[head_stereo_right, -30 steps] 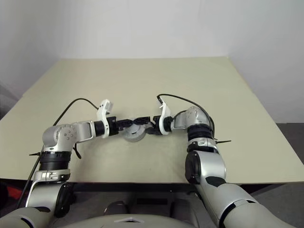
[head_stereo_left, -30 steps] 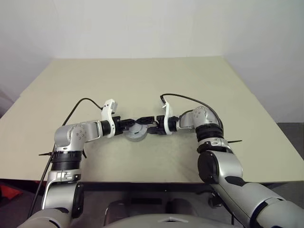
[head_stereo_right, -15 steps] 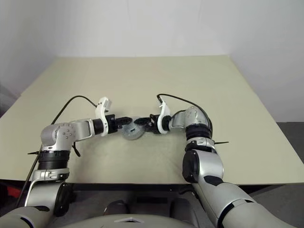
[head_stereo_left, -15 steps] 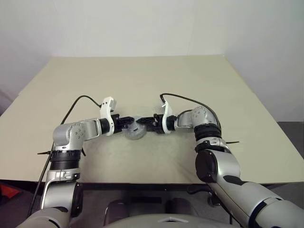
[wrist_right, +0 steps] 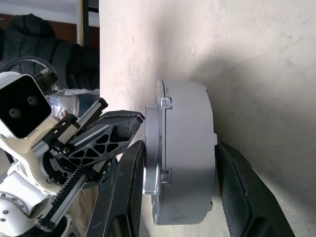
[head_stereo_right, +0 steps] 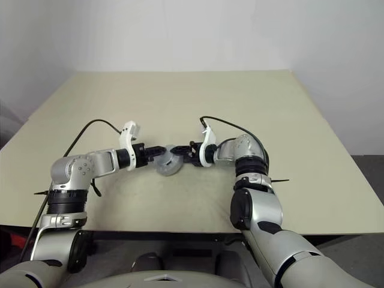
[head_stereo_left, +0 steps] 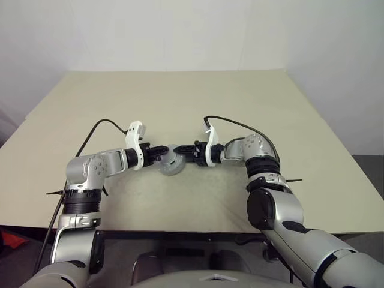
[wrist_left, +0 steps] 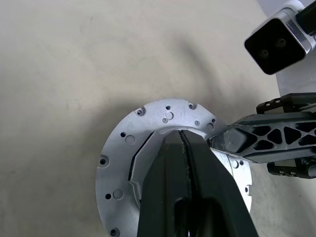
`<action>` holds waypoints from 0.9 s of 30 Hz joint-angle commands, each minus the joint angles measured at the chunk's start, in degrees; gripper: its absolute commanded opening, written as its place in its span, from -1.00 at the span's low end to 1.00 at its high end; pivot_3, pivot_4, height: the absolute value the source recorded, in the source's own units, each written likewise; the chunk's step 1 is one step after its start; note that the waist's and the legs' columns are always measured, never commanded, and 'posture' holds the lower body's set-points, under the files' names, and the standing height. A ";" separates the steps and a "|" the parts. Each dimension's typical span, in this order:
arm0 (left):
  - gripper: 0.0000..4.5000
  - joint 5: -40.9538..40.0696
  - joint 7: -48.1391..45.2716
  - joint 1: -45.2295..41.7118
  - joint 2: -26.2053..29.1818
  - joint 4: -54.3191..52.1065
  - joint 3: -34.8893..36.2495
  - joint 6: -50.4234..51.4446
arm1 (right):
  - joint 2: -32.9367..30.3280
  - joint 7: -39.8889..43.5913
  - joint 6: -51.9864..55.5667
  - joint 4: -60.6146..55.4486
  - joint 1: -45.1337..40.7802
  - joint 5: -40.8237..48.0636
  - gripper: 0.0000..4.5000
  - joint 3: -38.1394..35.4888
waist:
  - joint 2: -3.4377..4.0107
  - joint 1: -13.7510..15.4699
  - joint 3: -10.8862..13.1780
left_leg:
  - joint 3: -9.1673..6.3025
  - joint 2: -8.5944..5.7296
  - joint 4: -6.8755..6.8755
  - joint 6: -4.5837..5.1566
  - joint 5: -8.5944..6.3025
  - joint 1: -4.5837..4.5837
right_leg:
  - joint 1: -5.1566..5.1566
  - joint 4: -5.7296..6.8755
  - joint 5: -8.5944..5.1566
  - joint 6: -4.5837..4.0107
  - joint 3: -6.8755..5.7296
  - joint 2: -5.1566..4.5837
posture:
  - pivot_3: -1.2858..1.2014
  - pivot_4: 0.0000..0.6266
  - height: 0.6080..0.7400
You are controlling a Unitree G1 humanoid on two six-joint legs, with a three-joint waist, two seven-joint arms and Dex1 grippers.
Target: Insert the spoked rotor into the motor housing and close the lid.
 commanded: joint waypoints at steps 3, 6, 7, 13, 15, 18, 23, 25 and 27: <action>-1.00 1.62 0.81 3.12 -0.78 1.22 -1.32 -1.74 | 2.86 1.39 -1.07 0.26 -5.60 7.15 -0.09 -3.63 | -0.03 0.02 0.04 | 0.00 0.00 0.00 0.00 0.00 -0.02 | 0.00 0.00 0.00 0.00 0.00 0.00 | 0.03 -1.00 1.00; -1.00 0.99 1.35 3.41 -1.74 -0.19 1.36 -6.31 | 3.03 -0.03 -1.50 1.34 -6.15 7.52 -0.09 -5.55 | -0.13 0.02 0.21 | 0.00 0.00 0.00 0.01 0.00 -0.08 | -0.03 -0.02 0.00 -0.02 -0.01 0.00 | 0.03 -1.00 1.00; -1.00 0.08 1.69 3.35 -2.34 -1.18 3.22 -7.99 | 3.08 -0.80 -1.92 1.94 -6.36 7.77 -0.09 -6.55 | -0.20 0.02 0.36 | -0.01 0.01 0.00 0.01 0.00 -0.11 | -0.05 -0.02 0.00 -0.02 -0.03 0.00 | 0.03 -1.00 1.00; -1.00 -3.99 1.94 4.33 -4.02 -5.17 8.80 -10.97 | 3.43 -3.24 -2.44 3.26 -6.70 9.60 -0.11 -9.08 | -0.37 0.47 0.64 | -0.07 0.03 0.21 0.04 -0.01 -0.80 | -0.65 0.01 0.04 -0.06 -0.10 0.00 | 0.03 -1.00 1.00; -1.00 -5.05 2.19 4.92 -4.10 -5.75 9.80 -10.83 | 3.62 -4.38 -2.88 3.31 -6.61 10.04 -0.11 -9.08 | -0.37 1.16 0.65 | -0.08 0.03 0.30 0.09 -0.02 -0.93 | -0.82 0.02 0.06 -0.04 -0.12 0.00 | 0.03 -1.00 1.00; -1.00 -6.55 2.59 5.34 -4.10 -6.03 11.33 -10.81 | 3.50 -5.60 -4.41 4.11 -6.58 10.39 -0.11 -9.02 | -0.39 1.86 0.65 | -0.08 0.05 0.37 0.15 -0.06 -0.94 | -0.82 0.04 0.08 -0.01 -0.15 0.00 | 0.03 -1.00 1.00; -1.00 -8.57 3.19 5.87 -3.79 -6.54 12.66 -10.94 | 3.02 -6.57 -5.74 4.79 -6.71 11.08 -0.11 -8.30 | -0.39 2.86 0.65 | -0.08 0.08 0.49 0.14 -0.06 -0.92 | -0.81 0.12 0.06 -0.04 -0.16 0.00 | 0.03 -1.00 1.00; -1.00 -8.89 3.49 6.06 -3.59 -6.66 12.48 -11.02 | 2.82 -6.16 -6.12 4.47 -6.54 10.96 -0.11 -7.30 | -0.39 2.90 0.65 | -0.08 0.10 0.62 0.14 -0.06 -0.93 | -0.81 0.18 0.09 -0.06 -0.15 -0.01 | 0.03 -1.00 1.00; -1.00 -9.02 3.76 6.10 -3.42 -6.64 12.34 -11.16 | 2.70 -6.12 -6.37 4.46 -6.56 11.17 -0.11 -6.94 | -0.39 2.89 0.65 | -0.08 0.11 0.73 0.13 -0.06 -0.93 | -0.80 0.22 0.13 -0.08 -0.15 -0.01 | 0.03 -1.00 1.00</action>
